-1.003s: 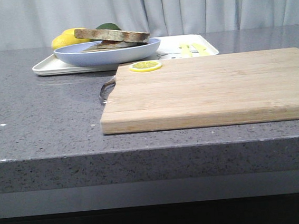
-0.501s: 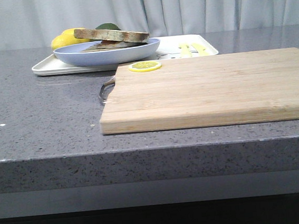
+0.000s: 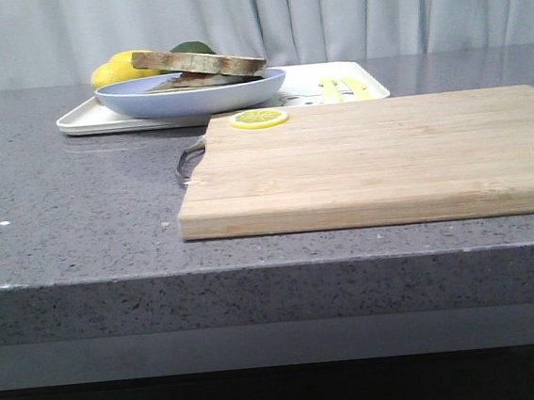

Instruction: Place bread and move sandwich to tray

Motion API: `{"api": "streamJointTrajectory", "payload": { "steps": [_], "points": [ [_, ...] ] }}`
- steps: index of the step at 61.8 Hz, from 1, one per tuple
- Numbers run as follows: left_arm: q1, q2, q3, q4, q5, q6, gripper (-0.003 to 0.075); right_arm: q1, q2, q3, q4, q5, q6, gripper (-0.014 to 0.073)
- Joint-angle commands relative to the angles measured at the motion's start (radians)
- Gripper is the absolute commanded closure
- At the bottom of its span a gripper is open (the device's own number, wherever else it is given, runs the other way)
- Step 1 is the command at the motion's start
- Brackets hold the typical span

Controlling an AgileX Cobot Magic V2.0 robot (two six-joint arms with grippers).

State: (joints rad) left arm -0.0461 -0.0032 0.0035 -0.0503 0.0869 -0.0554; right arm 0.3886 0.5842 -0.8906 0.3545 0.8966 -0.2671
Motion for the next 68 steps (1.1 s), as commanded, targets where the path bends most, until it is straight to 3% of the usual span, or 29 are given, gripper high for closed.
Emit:
{"api": "streamJointTrajectory", "payload": {
  "steps": [1, 68],
  "points": [
    [-0.01, -0.026, 0.002, 0.01, -0.094, -0.023, 0.0741, -0.005, 0.001, -0.02, 0.021, -0.066, -0.004, 0.0664],
    [-0.037, -0.024, 0.002, 0.008, -0.094, -0.023, 0.0741, -0.005, 0.001, -0.02, 0.021, -0.066, -0.004, 0.0664]
  ]
}}
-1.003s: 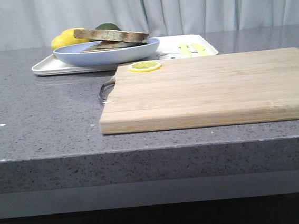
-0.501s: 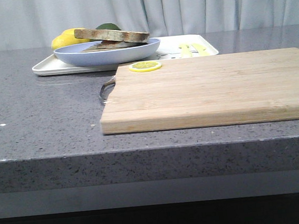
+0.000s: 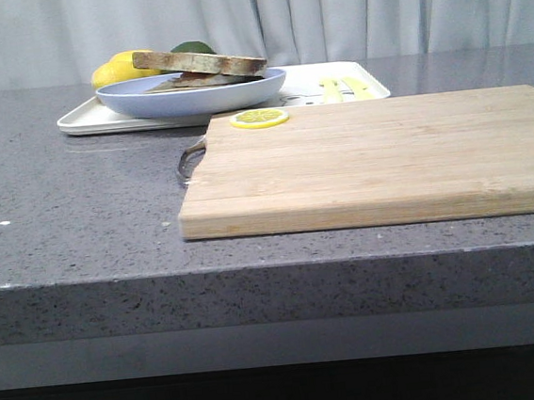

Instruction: Place bread and move sandwich to tray

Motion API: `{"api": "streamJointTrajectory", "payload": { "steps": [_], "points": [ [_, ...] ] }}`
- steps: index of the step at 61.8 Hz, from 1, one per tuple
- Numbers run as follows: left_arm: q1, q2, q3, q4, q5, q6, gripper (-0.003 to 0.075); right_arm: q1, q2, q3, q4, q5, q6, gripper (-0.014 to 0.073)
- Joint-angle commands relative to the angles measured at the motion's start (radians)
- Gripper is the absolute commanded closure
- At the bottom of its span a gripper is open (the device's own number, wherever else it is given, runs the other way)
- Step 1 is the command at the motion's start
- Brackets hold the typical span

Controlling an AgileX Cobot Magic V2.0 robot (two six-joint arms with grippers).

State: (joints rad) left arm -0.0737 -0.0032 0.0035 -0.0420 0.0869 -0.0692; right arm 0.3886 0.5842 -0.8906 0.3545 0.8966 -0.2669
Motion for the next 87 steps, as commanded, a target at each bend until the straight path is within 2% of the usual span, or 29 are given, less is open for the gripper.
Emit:
{"api": "streamJointTrajectory", "payload": {
  "steps": [1, 12, 19, 32, 44, 52, 62, 74, 87],
  "points": [
    [-0.009, -0.024, 0.002, 0.0, -0.094, -0.009, 0.0741, -0.005, 0.001, -0.02, 0.021, -0.066, -0.005, 0.0664],
    [-0.009, -0.024, 0.002, 0.0, -0.094, -0.009, 0.0741, -0.007, -0.009, -0.012, 0.019, -0.076, -0.005, 0.0664],
    [-0.009, -0.024, 0.002, 0.0, -0.094, -0.009, 0.0741, -0.088, -0.065, 0.041, 0.008, -0.164, -0.008, 0.0664],
    [-0.009, -0.024, 0.002, 0.0, -0.094, -0.009, 0.074, -0.316, -0.272, 0.327, 0.008, -0.47, -0.009, 0.0662],
    [-0.009, -0.024, 0.002, 0.0, -0.094, -0.009, 0.0741, -0.418, -0.472, 0.619, 0.009, -0.662, -0.009, 0.0662],
    [-0.009, -0.024, 0.002, 0.0, -0.094, -0.009, 0.0741, -0.421, -0.553, 0.773, 0.009, -0.783, -0.009, 0.0662],
    [-0.009, -0.024, 0.002, 0.0, -0.094, -0.009, 0.0741, -0.376, -0.609, 0.865, 0.016, -0.862, -0.009, 0.0662],
    [-0.009, -0.024, 0.002, 0.0, -0.094, -0.009, 0.0741, -0.364, -0.613, 0.916, 0.025, -0.919, -0.009, 0.0662],
    [-0.009, -0.024, 0.002, 0.0, -0.094, -0.009, 0.0741, -0.364, -0.612, 0.915, 0.026, -0.902, -0.009, 0.0662]
  ]
}}
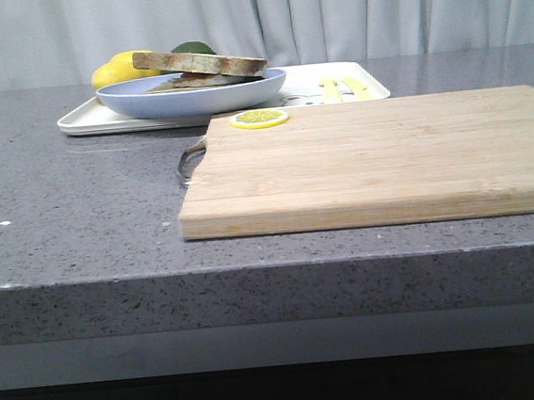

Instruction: Place bread and move sandwich to tray

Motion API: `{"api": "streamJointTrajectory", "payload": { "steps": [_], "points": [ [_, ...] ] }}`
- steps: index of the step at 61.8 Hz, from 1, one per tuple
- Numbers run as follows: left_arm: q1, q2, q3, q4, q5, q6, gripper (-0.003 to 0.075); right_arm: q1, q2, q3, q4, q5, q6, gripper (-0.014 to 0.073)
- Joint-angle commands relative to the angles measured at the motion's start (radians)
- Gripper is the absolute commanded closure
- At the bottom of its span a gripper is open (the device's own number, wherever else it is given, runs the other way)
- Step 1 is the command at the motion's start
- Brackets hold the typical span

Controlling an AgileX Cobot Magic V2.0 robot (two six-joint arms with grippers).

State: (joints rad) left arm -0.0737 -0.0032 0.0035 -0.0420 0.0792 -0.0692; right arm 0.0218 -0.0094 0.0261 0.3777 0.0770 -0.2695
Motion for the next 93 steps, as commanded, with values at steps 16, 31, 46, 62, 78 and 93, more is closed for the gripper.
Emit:
{"api": "streamJointTrajectory", "payload": {
  "steps": [16, 31, 46, 62, 78, 93],
  "points": [
    [-0.009, -0.024, 0.002, 0.0, -0.087, -0.009, 0.0741, 0.002, -0.018, -0.001, 0.003, -0.084, -0.006, 0.0662],
    [-0.009, -0.024, 0.002, 0.0, -0.087, -0.009, 0.0741, 0.002, -0.019, -0.001, -0.025, -0.117, -0.005, 0.0662],
    [-0.009, -0.024, 0.002, 0.0, -0.087, -0.009, 0.0741, 0.002, -0.019, -0.001, -0.263, -0.195, 0.301, 0.0662],
    [-0.009, -0.024, 0.002, 0.0, -0.087, -0.009, 0.0741, -0.025, -0.019, -0.001, -0.344, -0.175, 0.361, 0.0662],
    [-0.009, -0.024, 0.002, 0.0, -0.087, -0.009, 0.0741, -0.041, -0.019, -0.001, -0.344, -0.129, 0.361, 0.0662],
    [-0.009, -0.024, 0.002, 0.0, -0.087, -0.009, 0.0741, -0.041, -0.019, -0.001, -0.355, -0.077, 0.361, 0.0662]
  ]
}}
